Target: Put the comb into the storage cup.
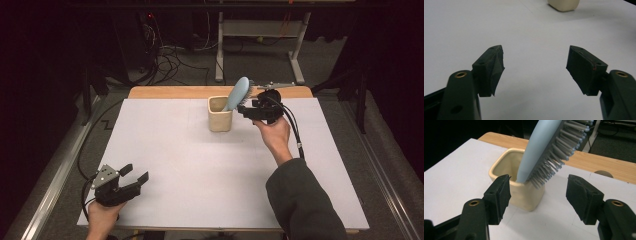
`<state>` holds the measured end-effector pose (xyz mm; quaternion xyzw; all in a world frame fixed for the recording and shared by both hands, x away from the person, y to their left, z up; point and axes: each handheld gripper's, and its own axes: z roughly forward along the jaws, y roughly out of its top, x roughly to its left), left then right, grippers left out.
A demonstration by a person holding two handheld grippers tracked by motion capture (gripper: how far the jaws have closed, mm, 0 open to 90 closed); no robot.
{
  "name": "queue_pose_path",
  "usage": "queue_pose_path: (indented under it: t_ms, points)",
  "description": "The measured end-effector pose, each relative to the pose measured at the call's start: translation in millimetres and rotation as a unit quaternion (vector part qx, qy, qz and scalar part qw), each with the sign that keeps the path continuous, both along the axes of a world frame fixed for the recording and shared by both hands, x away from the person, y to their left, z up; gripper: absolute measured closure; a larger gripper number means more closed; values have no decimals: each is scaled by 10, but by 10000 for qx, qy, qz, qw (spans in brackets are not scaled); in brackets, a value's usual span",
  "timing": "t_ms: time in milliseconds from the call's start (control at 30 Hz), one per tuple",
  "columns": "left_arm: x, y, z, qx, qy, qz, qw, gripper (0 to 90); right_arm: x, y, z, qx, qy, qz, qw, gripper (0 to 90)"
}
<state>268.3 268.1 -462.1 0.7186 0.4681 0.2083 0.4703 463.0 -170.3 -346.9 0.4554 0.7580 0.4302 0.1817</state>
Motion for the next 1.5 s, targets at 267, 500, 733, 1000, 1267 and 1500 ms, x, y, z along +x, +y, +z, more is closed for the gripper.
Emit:
queue_pose_path:
  t_ms: [267, 500, 733, 1000, 1267, 1500]
  points:
    - [11, 8, -10, -7, 38, 9, 10000, 304, -23, -70, -1, 0, -27, 30, 10000, 368]
    - [25, 6, -9, 26, 30, 14, 10000, 305, -13, -115, -6, -1, -23, 27, 10000, 367]
    - [22, 12, -5, 2, 31, 23, 10000, 304, -61, -164, -2, 4, -65, 18, 10000, 368]
    - [22, 13, -5, 21, 31, 25, 10000, 305, -95, -230, -5, 24, -79, 10, 10000, 368]
    - [23, 11, -2, 15, 21, 20, 10000, 305, -123, -280, -25, 24, -61, 45, 10000, 373]
    - [9, 18, 7, 25, 2, 10, 10000, 305, -163, -298, -8, 16, -91, 102, 9999, 372]
